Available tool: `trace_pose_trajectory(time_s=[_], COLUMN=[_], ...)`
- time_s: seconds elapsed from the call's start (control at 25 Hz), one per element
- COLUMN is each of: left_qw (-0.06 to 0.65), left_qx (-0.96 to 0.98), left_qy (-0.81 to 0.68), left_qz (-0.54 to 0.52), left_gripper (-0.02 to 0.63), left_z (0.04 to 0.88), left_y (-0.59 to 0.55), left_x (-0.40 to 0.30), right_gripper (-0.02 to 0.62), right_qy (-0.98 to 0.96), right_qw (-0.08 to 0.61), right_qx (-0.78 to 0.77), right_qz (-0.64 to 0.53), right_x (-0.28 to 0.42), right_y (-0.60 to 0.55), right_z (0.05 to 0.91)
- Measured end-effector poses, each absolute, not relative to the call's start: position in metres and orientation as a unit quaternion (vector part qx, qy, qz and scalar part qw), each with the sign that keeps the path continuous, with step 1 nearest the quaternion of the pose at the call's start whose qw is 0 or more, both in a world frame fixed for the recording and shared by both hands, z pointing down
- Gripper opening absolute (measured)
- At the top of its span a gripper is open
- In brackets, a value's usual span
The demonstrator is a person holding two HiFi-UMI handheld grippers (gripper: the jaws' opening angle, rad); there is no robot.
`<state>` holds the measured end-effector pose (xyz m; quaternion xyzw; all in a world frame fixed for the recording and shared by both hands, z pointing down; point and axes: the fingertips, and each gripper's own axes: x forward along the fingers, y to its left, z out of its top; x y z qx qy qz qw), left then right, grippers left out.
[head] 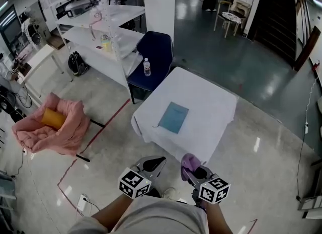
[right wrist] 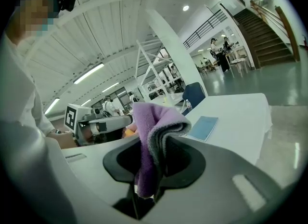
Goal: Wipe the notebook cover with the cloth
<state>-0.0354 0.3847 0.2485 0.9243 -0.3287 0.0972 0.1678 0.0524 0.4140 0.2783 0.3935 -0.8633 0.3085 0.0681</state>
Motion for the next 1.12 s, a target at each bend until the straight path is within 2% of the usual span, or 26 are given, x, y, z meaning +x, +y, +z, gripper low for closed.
trace_pose_trajectory(time_s=[0.6, 1.12], left_qw=[0.178, 0.185], left_qx=[0.917, 0.923], left_qy=[-0.344, -0.325], left_qz=[0.094, 0.093], left_gripper=[0.0, 0.0], left_z=[0.256, 0.265], left_y=[0.378, 0.282], left_x=[-0.026, -0.022], right_gripper=[0.115, 0.115], right_qy=[-0.869, -0.858], right_qw=[0.063, 0.072], right_qx=[0.377, 0.398], right_qz=[0.313, 0.316], right_x=[0.063, 0.067], right_y=[0.408, 0.319], right_z=[0.287, 0.296])
